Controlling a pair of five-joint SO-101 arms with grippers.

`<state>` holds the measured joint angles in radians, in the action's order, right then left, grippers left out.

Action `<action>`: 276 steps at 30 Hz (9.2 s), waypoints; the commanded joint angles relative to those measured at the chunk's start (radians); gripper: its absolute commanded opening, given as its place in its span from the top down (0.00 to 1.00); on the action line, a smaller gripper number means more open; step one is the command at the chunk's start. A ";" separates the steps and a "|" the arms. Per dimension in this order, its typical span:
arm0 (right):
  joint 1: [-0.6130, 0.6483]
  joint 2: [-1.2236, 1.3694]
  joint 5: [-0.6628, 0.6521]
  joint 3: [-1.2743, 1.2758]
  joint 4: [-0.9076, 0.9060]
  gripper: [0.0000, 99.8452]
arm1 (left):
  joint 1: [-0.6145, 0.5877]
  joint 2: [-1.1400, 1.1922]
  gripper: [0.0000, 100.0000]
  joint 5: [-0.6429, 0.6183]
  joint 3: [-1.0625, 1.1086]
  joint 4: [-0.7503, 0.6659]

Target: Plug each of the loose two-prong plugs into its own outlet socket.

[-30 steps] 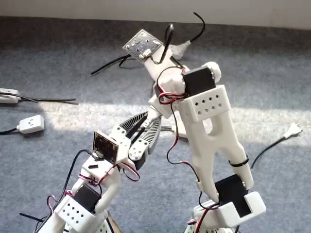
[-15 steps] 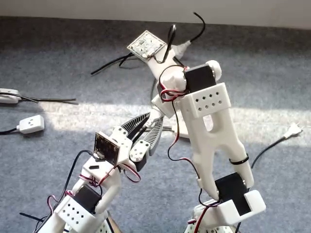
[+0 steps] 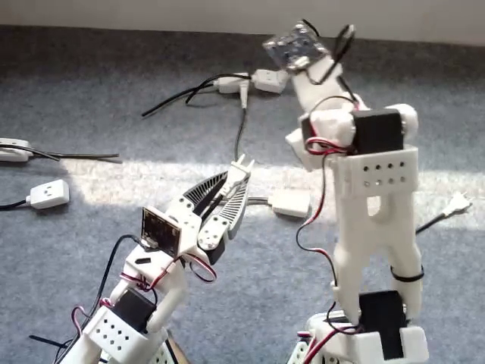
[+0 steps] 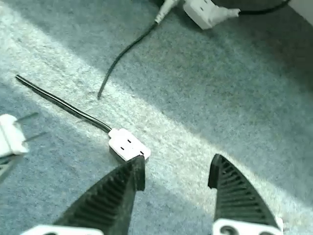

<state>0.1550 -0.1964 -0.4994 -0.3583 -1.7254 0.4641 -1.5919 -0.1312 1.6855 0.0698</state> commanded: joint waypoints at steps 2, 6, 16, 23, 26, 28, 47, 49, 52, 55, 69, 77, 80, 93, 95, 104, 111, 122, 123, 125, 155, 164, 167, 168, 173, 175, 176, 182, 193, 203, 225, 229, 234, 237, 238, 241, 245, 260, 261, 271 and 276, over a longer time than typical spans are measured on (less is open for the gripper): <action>-0.209 -0.157 0.011 0.174 -0.038 0.78 | -0.008 -0.012 0.99 0.009 0.018 0.031; -0.326 -0.321 -0.038 0.414 -0.035 0.78 | -0.012 -0.004 0.99 0.009 0.015 0.035; -0.576 -0.733 -0.160 0.958 0.096 0.78 | 0.124 -0.001 0.99 0.371 -0.229 0.370; -0.590 -0.909 -0.150 1.342 0.185 0.78 | 0.133 0.093 0.99 0.585 -0.404 0.559; -0.598 -0.967 -0.149 1.465 0.217 0.78 | 0.124 0.269 0.99 0.594 -0.530 0.628; -0.601 -0.995 -0.123 1.515 0.237 0.78 | 0.125 0.401 0.99 0.597 -0.641 0.667; -0.599 -1.021 -0.101 1.664 0.372 0.78 | 0.194 1.523 0.99 1.135 -1.647 1.177; -0.595 -1.021 -0.101 1.662 0.371 0.78 | 0.194 1.623 0.99 1.149 -1.765 1.217; -0.598 -1.021 -0.101 1.664 0.371 0.78 | 0.194 1.770 0.99 1.149 -1.942 1.266; -0.602 -1.021 -0.106 1.666 0.371 0.78 | 0.194 1.908 0.99 1.175 -2.106 1.324; -0.825 -1.026 -0.273 1.658 0.371 0.78 | 0.194 2.379 0.99 1.286 -2.729 1.629; -0.943 -1.026 -0.390 1.662 0.372 0.78 | 0.200 2.456 0.99 1.284 -2.829 1.671; -0.943 -1.026 -0.390 1.666 0.372 0.78 | 0.213 2.465 0.99 1.284 -2.827 1.686; -0.943 -1.023 -0.390 1.669 0.447 0.78 | 0.202 2.459 0.99 1.198 -2.726 1.689; -0.943 -1.023 -0.390 1.669 0.447 0.78 | 0.200 2.462 0.99 1.198 -2.714 1.689; -0.943 -1.023 -0.388 1.669 0.450 0.78 | 0.197 2.465 0.99 1.200 -2.715 1.683; -0.943 -1.023 -0.390 1.669 0.450 0.78 | 0.199 2.459 0.99 1.200 -2.717 1.640; -0.943 -1.026 -0.391 1.712 0.456 0.78 | 0.194 2.465 0.99 1.192 -2.709 1.633; -0.943 -1.026 -0.391 1.712 0.456 0.78 | 0.188 2.466 0.99 1.192 -2.709 1.633; -0.940 -1.026 -0.391 1.712 0.456 0.78 | 0.182 2.468 0.99 1.191 -2.707 1.633; -0.934 -1.026 -0.391 1.713 0.456 0.78 | 0.088 2.417 0.99 0.902 -2.775 1.628; -0.966 -1.023 -0.384 1.716 0.575 0.78 | 0.131 2.425 0.99 0.540 -3.321 1.682; -0.957 -1.027 -0.384 1.756 0.605 0.78 | 0.166 2.425 0.99 0.405 -3.349 1.694; -0.944 -1.027 -0.384 1.771 0.627 0.78 | 0.173 2.425 0.99 0.370 -3.349 1.694; -0.869 -1.027 -0.358 1.837 0.723 0.78 | 0.231 2.402 0.99 0.269 -3.350 1.694; -0.840 -1.027 -0.269 1.837 0.730 0.78 | 0.286 2.347 0.99 0.259 -3.350 1.694; -0.828 -1.027 -0.229 1.830 0.730 0.78 | 0.320 2.315 0.99 0.259 -3.350 1.694; -0.779 -1.027 -0.137 1.807 0.723 0.78 | 0.426 2.109 0.99 0.259 -3.336 1.697; -0.648 -1.029 0.049 1.712 0.596 0.78 | 0.461 1.635 0.99 0.258 -2.890 1.699; -0.450 -1.029 0.284 1.701 0.604 0.78 | 0.282 1.253 0.99 0.241 -2.072 1.548; -0.157 -1.029 0.465 1.705 0.981 0.99 | 0.272 0.553 0.99 0.167 -0.446 0.210; -0.160 -1.029 0.466 1.666 0.978 0.99 | 0.272 0.553 0.99 0.167 -0.337 0.092; -0.163 -1.029 0.463 1.504 0.842 0.99 | 0.188 0.553 0.99 0.164 -0.255 -0.006; -0.140 -1.029 0.460 1.391 0.700 0.99 | 0.128 0.553 0.99 0.098 -0.213 -0.084; -0.122 -1.029 0.451 1.353 0.654 0.99 | 0.117 0.553 0.99 0.064 -0.193 -0.112; -0.061 -1.029 0.322 1.251 0.503 0.99 | 0.110 0.553 0.99 0.028 -0.139 -0.203; 0.010 -1.029 0.244 1.142 0.352 0.99 | 0.117 0.553 0.99 0.029 -0.108 -0.253; 0.335 -1.027 0.287 0.849 0.105 0.99 | 0.266 0.555 0.99 0.031 -0.088 -0.255; 0.337 -1.027 0.288 0.849 0.108 0.99 | 0.272 0.555 0.99 0.031 -0.087 -0.255; 0.340 -1.026 0.287 0.851 0.110 0.99 | 0.357 0.553 0.99 0.031 -0.094 -0.255; 0.341 -1.023 0.287 0.881 0.122 0.99 | 0.357 0.545 0.99 0.032 -0.099 -0.258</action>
<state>0.4864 -1.2244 -0.2217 0.5301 -1.6134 0.8063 -1.0211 -0.0959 1.6042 -0.1680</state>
